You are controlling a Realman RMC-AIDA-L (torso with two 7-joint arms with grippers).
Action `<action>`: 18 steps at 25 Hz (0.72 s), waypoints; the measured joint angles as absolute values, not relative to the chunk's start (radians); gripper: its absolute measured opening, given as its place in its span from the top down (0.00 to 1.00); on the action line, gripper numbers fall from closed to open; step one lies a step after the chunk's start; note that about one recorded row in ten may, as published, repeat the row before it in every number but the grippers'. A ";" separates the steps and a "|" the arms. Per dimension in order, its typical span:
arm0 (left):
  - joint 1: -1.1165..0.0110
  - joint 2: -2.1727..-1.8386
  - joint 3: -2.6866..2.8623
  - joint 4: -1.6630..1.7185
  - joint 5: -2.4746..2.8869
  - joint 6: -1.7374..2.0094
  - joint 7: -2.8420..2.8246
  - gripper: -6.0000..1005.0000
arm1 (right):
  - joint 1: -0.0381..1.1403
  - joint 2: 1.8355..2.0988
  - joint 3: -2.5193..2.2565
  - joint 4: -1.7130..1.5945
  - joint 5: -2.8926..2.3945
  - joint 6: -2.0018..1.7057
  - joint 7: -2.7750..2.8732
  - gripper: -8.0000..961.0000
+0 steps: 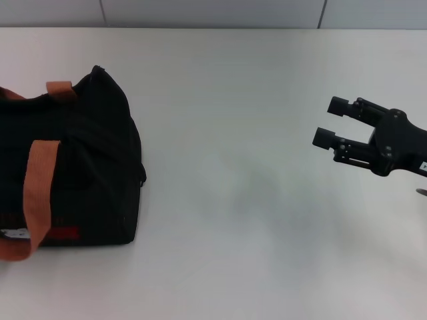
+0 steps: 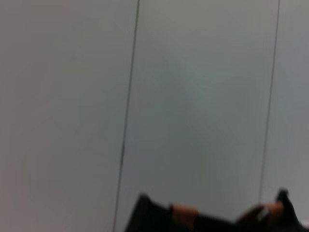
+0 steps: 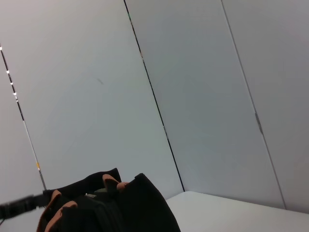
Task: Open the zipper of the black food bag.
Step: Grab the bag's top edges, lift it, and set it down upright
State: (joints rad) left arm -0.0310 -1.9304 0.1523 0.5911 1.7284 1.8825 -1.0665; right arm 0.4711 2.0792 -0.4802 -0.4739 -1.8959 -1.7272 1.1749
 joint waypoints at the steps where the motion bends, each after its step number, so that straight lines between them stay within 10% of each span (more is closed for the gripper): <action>1: -0.031 -1.930 0.152 0.591 1.728 1.883 -1.067 0.22 | 0.471 2.079 -0.480 -0.474 -1.896 -1.727 1.175 0.14; 18: -0.035 -1.909 0.127 0.588 1.864 1.843 -1.070 0.22 | 0.495 2.080 -0.479 -0.464 -1.896 -1.713 1.175 0.14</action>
